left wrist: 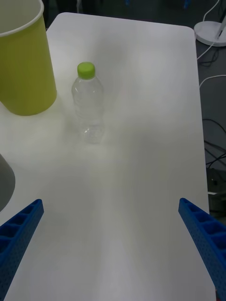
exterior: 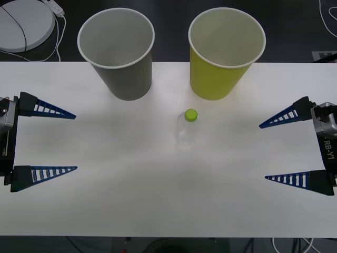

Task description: Put the can into the green bin and the plastic bottle into the gray bin

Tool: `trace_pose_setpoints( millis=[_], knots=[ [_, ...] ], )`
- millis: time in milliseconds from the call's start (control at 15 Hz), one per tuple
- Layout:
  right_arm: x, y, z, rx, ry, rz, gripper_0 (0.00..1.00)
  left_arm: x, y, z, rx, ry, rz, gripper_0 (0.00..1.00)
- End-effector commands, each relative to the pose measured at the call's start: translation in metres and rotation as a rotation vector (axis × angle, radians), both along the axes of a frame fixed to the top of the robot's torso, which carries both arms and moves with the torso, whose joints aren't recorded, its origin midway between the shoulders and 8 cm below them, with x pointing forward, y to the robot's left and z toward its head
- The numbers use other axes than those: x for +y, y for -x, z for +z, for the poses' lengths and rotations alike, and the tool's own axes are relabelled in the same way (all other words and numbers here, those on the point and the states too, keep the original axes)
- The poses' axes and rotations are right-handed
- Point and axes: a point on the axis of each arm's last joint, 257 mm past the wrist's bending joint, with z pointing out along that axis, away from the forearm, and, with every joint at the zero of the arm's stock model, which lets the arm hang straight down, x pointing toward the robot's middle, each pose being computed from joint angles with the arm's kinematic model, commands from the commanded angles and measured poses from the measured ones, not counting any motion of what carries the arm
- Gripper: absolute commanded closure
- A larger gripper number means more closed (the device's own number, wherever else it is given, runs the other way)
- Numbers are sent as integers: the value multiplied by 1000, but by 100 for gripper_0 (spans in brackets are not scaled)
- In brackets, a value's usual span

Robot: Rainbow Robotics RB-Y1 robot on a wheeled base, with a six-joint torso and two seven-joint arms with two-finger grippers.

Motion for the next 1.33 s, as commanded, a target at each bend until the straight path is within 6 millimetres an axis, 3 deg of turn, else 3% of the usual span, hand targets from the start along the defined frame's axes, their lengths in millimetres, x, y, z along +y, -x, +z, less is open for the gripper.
trace_pose_setpoints(
  millis=[67, 200, 333, 467, 1333],
  knots=[
    [0, 0, 0, 0, 0, 0, 0, 0, 0, 0, 0, 0, 0, 0],
    [0, 0, 0, 0, 0, 0, 0, 0, 0, 0, 0, 0, 0, 0],
    [18, 12, 9, 29, -95, 32, 0, 0, 0, 0, 0, 0, 0, 0],
    [21, 16, 13, 38, -116, 46, 0, 0, 0, 0, 0, 0, 0, 0],
    [2, -14, -19, -107, -242, -149, 0, 0, 0, 0, 0, 0, 0, 0]
  ],
)
